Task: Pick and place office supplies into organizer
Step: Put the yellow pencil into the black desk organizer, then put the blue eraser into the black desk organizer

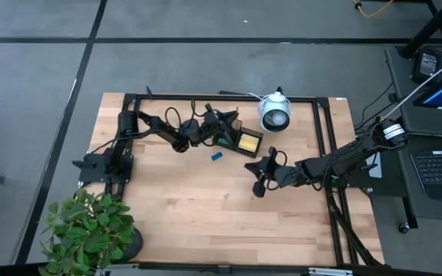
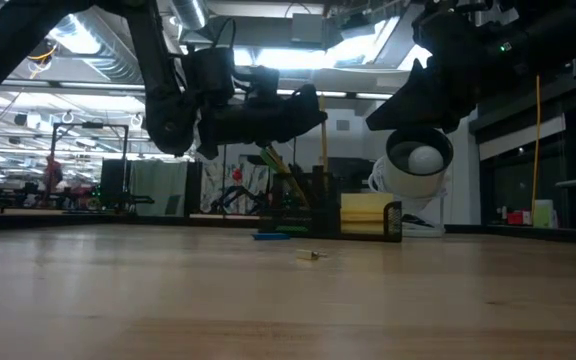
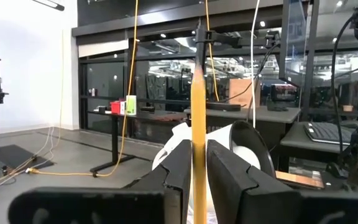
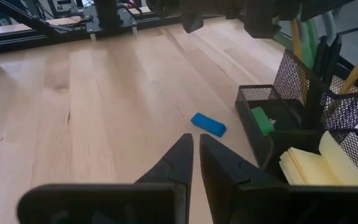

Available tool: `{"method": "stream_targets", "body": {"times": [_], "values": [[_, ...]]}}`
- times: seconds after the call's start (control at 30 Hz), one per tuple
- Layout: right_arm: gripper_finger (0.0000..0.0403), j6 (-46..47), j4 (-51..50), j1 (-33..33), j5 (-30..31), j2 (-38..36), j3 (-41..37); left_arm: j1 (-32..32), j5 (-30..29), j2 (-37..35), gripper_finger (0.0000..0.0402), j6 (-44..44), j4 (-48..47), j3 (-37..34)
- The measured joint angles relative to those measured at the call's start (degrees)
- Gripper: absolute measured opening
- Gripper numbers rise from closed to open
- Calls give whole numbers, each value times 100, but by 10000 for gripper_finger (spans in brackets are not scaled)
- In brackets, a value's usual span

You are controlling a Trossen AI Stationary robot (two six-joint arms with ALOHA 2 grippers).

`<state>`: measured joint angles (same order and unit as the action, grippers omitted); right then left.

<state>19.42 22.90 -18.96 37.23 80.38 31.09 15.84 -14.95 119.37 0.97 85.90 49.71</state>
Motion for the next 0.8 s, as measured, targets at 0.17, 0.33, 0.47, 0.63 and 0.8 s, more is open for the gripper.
{"method": "stream_targets", "body": {"times": [0.17,0.33,0.47,0.63,0.8], "values": [[35,4,0,0,-65,0,0,-98,-151,9,60,167,-47,-4],[35,4,0,0,-150,0,0,-183,-373,9,78,214,-49,-4],[35,4,0,0,-151,0,0,-244,-431,-33,89,405,-93,-22],[35,7,0,0,-151,2,0,-310,-593,-267,100,813,-45,-52],[35,7,0,0,-151,2,0,-394,-615,-536,102,1191,-58,-66]]}}
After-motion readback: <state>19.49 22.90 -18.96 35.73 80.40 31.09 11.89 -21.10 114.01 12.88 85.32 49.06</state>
